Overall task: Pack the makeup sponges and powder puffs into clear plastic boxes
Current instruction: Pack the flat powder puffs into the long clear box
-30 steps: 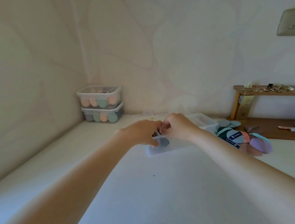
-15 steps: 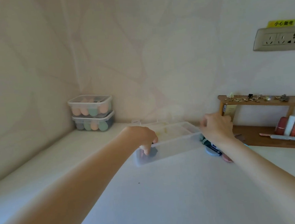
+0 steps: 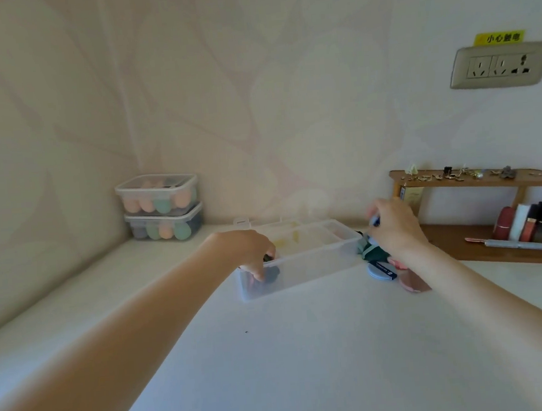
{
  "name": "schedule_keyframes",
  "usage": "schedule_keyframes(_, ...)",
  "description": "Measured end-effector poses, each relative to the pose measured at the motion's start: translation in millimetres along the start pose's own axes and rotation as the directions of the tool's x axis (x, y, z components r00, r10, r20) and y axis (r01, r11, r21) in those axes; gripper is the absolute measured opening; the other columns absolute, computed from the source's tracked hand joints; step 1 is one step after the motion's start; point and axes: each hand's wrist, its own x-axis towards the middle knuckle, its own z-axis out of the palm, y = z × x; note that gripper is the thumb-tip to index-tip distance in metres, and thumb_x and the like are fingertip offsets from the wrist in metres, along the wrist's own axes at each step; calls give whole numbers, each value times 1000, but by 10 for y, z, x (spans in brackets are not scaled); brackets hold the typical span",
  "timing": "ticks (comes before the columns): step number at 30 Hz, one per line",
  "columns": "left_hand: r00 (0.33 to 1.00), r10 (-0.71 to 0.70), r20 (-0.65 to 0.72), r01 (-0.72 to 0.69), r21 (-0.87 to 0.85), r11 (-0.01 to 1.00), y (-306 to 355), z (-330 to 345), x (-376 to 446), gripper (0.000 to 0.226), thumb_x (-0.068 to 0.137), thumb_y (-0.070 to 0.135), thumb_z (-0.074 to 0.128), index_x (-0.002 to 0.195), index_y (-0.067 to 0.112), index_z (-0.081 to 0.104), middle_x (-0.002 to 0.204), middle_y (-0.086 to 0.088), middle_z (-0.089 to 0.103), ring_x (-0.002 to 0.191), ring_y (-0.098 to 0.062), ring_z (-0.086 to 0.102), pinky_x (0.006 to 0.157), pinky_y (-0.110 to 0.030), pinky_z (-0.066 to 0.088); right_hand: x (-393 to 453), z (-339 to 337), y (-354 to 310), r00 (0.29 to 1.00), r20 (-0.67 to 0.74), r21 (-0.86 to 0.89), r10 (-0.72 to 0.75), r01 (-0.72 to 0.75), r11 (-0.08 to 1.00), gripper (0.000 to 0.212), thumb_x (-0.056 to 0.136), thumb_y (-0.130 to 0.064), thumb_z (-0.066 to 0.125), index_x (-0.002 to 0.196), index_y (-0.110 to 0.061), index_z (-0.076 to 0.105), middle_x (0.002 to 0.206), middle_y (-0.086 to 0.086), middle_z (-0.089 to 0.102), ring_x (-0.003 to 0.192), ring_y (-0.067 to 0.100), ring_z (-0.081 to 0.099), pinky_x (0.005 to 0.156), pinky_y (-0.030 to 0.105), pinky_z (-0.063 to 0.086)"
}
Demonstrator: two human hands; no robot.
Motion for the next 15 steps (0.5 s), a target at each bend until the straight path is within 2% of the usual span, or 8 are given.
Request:
schedule_keyframes(3, 1000, 11, -27, -12, -61, 998, -92, 51, 18, 45, 86, 31, 61, 128, 22, 48, 126, -3, 55, 102, -22, 57, 80, -28, 49, 58, -64, -476, 992, -48, 211, -114, 122, 970, 23, 83, -2, 62, 106, -6, 57, 96, 9, 58, 87, 23, 56, 76, 31, 46)
schedule_keyframes(5, 998, 14, -56, -20, -105, 994, -145, 86, 20, 44, 85, 34, 62, 126, 23, 49, 125, -2, 55, 108, -24, 58, 89, -32, 49, 19, 39, -793, 987, -22, 300, -159, 158, 941, 19, 81, -5, 66, 99, -8, 59, 86, 5, 57, 79, 19, 53, 66, 25, 44)
schedule_keyframes(7, 995, 25, -96, -38, -129, 991, -191, 123, 15, 46, 85, 36, 60, 127, 23, 48, 125, -2, 54, 110, -23, 55, 90, -32, 46, -49, 244, -1000, 984, 13, 344, -177, 161, 925, 13, 79, -5, 67, 89, -11, 61, 79, 1, 57, 76, 18, 53, 56, 19, 38)
schedule_keyframes(9, 991, 36, -132, -57, -159, 986, -227, 174, 9, 45, 86, 36, 59, 128, 23, 47, 123, -2, 56, 109, -22, 55, 88, -32, 45, -125, 468, -1088, 985, 22, 347, -170, 152, 925, 12, 79, -3, 63, 82, -14, 59, 69, -6, 52, 75, 17, 53, 59, 22, 39)
schedule_keyframes(12, 983, 49, -178, -89, -228, 970, -265, 234, -7, 47, 85, 36, 60, 128, 24, 46, 118, 0, 61, 103, -20, 59, 87, -32, 47, -200, 695, -1093, 988, 1, 353, -157, 146, 924, 10, 80, -3, 59, 88, -8, 61, 65, -11, 46, 73, 17, 52, 61, 25, 39)
schedule_keyframes(15, 976, 38, -213, -94, -258, 961, -284, 258, -25, 48, 85, 35, 61, 128, 23, 44, 115, -3, 61, 99, -20, 58, 82, -30, 46, -235, 811, -1069, 975, 46, 293, -217, 194, 936, 10, 82, -5, 60, 92, -8, 60, 70, -7, 49, 74, 18, 50, 65, 24, 37)
